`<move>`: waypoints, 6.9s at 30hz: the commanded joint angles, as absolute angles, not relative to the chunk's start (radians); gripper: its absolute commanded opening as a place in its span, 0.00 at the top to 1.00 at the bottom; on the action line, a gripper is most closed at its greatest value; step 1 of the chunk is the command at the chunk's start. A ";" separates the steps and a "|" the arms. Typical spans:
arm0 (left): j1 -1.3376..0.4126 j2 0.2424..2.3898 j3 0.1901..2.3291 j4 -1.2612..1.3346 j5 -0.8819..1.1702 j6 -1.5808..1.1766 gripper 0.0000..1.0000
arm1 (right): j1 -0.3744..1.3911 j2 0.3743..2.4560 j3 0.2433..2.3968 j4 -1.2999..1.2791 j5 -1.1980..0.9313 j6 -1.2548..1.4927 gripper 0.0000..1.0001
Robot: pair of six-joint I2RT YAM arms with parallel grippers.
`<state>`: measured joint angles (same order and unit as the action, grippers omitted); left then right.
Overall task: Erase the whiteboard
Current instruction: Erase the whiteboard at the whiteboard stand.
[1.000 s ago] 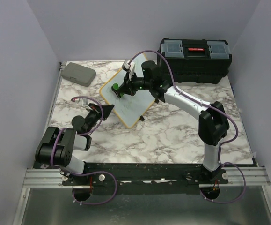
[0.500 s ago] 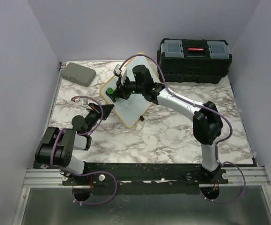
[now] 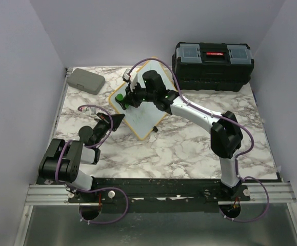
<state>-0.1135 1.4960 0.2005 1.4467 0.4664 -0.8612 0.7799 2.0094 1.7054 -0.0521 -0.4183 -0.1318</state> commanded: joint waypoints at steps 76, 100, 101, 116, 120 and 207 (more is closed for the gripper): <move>-0.131 1.509 0.220 1.463 0.505 -0.828 1.00 | 0.817 2.026 1.806 -0.399 -0.382 -0.333 0.99; -0.130 1.516 0.212 1.476 0.511 -0.828 1.00 | 0.849 2.052 1.862 -0.308 -0.234 -0.286 0.99; -0.130 1.517 0.212 1.474 0.512 -0.827 1.00 | 0.848 2.055 1.872 -0.302 -0.228 -0.282 0.99; -0.130 1.528 0.213 1.477 0.514 -0.823 1.00 | 0.832 2.093 1.923 -0.333 -0.207 -0.247 0.99; -0.130 1.525 0.216 1.473 0.517 -0.821 1.00 | 0.834 2.042 1.840 -0.372 -0.357 -0.318 0.99; -0.130 1.564 0.219 1.501 0.538 -0.820 1.00 | 0.839 2.072 1.880 -0.538 -0.383 -0.365 0.99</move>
<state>-0.1104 1.5414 0.2073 1.4719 0.4709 -0.8532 0.8276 2.0903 1.9236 -0.4728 -0.3637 -0.3092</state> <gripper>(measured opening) 0.034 0.044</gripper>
